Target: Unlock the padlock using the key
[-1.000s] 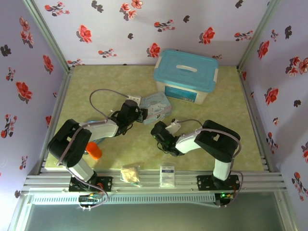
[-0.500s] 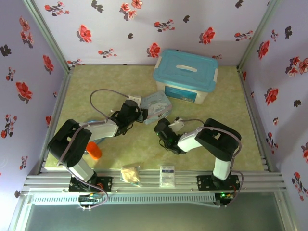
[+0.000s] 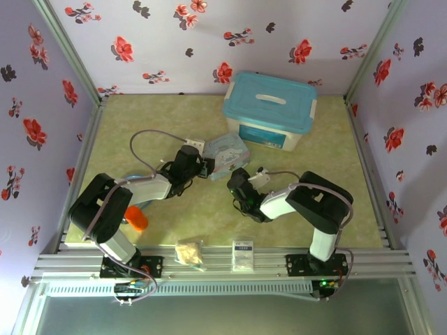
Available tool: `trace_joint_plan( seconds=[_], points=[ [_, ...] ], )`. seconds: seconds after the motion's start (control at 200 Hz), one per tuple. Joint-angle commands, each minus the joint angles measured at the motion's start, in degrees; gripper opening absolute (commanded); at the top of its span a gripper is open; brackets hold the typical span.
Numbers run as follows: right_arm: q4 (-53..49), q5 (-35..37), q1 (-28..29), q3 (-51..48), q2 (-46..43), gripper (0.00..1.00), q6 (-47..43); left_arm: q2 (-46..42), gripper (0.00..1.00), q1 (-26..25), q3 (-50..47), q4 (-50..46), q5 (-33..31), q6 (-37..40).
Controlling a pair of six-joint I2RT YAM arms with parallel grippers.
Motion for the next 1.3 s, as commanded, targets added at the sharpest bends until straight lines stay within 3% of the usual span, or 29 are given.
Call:
trace_joint_plan(
  seconds=[0.0,0.215,0.545,0.71,0.89,1.11,1.295],
  points=[
    [-5.1,0.3,-0.4,-1.6,-4.5,0.12,-4.4,-0.1,0.53,0.7,-1.3,-9.0,0.7,0.8],
    [-22.9,-9.8,-2.4,0.6,-10.3,0.12,-13.4,0.8,0.54,2.6,1.3,-10.2,2.3,-0.4],
    [-36.6,-29.3,-7.0,-0.7,-16.3,0.12,-23.6,5.4,0.55,5.8,5.5,-9.0,5.6,-1.7],
    [-46.9,-33.9,-9.4,1.1,-19.5,0.12,-28.5,7.7,0.55,7.2,8.3,-9.6,6.1,-1.8],
    [-59.2,-40.8,-13.1,6.1,-17.2,0.12,-36.9,7.3,0.56,7.7,9.9,-10.2,6.2,-1.3],
    [-71.3,-38.6,-13.5,12.7,-14.0,0.14,-43.9,4.7,0.60,7.9,11.4,-12.3,6.3,-0.2],
    [-74.2,-37.1,-13.5,15.1,-12.3,0.17,-45.9,1.2,0.62,7.9,10.9,-13.0,6.7,-0.4]
  ],
)
